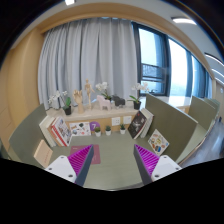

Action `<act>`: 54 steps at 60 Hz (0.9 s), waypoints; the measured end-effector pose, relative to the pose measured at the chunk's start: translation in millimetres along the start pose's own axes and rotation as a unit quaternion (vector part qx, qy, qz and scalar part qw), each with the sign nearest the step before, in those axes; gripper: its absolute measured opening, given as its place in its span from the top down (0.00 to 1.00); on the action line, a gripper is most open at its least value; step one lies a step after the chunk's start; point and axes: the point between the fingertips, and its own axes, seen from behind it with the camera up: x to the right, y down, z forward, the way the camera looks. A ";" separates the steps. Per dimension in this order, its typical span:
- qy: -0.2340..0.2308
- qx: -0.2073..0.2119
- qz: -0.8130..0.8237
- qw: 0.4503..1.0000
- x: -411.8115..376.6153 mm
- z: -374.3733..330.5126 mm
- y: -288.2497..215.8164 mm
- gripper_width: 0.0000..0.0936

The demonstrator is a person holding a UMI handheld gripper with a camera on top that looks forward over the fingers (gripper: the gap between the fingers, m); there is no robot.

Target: Arrange mouse

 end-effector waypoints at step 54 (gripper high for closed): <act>-0.114 -0.171 -0.045 0.978 -328.8 126.0 394.0 0.14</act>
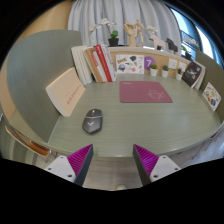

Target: Arrange mouse

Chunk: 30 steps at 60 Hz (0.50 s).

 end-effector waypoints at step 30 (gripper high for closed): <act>0.007 0.001 -0.041 0.999 -77.1 109.7 -52.6 0.22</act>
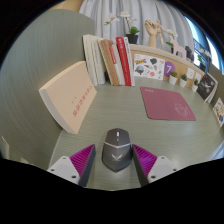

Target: Arrange mouse

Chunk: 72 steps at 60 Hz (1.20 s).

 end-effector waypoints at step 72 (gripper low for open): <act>0.088 0.172 0.032 0.981 197.4 -90.7 -337.2 0.67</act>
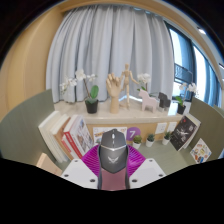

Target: Arrange mouse

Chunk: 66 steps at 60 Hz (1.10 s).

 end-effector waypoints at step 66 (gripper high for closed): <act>-0.008 -0.202 -0.012 0.979 47.0 115.6 218.6 0.09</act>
